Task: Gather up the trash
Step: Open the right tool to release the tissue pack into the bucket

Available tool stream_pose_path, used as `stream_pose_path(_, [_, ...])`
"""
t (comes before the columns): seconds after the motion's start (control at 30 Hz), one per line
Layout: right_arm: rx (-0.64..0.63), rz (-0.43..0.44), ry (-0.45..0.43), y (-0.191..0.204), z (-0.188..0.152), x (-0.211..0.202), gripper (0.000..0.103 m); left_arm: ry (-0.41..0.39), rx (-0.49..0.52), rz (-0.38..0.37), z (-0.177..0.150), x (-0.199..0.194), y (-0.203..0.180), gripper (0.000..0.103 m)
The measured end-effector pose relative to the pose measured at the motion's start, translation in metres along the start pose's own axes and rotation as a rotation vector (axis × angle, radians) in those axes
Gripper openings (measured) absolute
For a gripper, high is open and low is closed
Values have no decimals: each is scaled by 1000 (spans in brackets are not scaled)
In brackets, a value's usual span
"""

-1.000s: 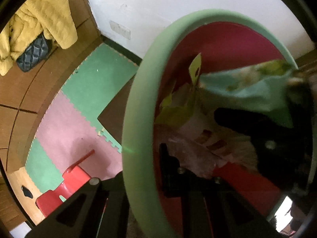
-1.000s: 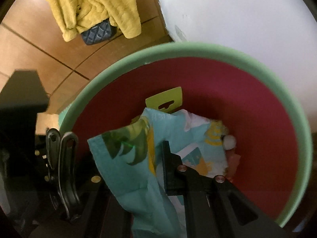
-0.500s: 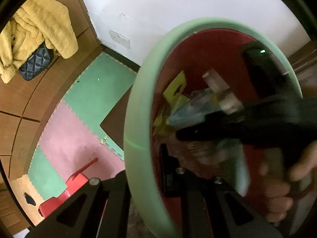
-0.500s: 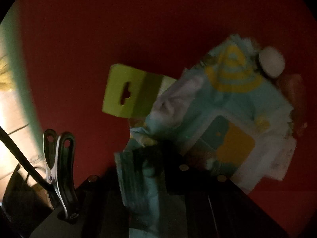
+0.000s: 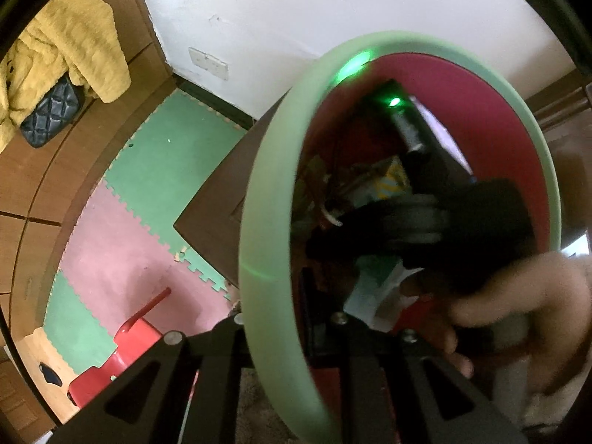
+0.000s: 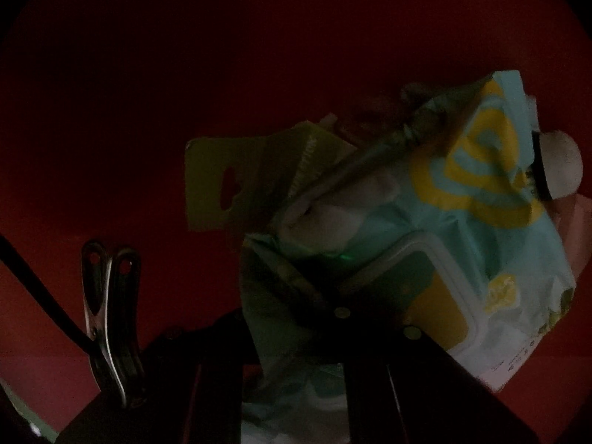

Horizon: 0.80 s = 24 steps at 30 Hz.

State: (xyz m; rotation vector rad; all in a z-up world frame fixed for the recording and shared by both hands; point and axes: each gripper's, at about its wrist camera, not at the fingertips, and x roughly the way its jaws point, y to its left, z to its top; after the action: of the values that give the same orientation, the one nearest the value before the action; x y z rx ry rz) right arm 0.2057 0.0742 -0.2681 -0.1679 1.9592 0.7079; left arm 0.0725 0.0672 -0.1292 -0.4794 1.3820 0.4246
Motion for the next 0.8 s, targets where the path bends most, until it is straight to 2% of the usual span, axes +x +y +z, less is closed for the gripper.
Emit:
stream_pose_path(0.1, [33,28,39,-7,2,-19,15,-3,-2,1,0,1,1,11])
stream_pose_path(0.23, [-45,-25,31,2,-5,-36,19,-6,-9,-3,2,3,5,11])
stream_pose_path(0.33, [-49,-30,25,5,-12,-44,19,-6,-14,-8,3,3,5,10])
stream_pose_path(0.47, [-65,-25,-38,12,-24,-59,20,-4,-33,-22,3,1,10,11])
stream_pose_path(0.57, [-71,13,-89,8,-34,-78,21,2,-33,-21,3,1,11,11])
stream_pose_path(0.63, [-60,105,-121,2,-39,-96,34,2,-33,-21,3,2,12,11])
stream_pose_path(0.7, [-64,119,-158,-1,-43,-112,74,3,-37,-21,3,2,13,11])
stream_pose_path(0.73, [-80,106,-195,-2,-46,-121,81,4,-37,-20,4,2,13,11])
stream_pose_path(0.8, [-82,121,-209,-6,-50,-131,83,4,-36,-18,4,3,12,10])
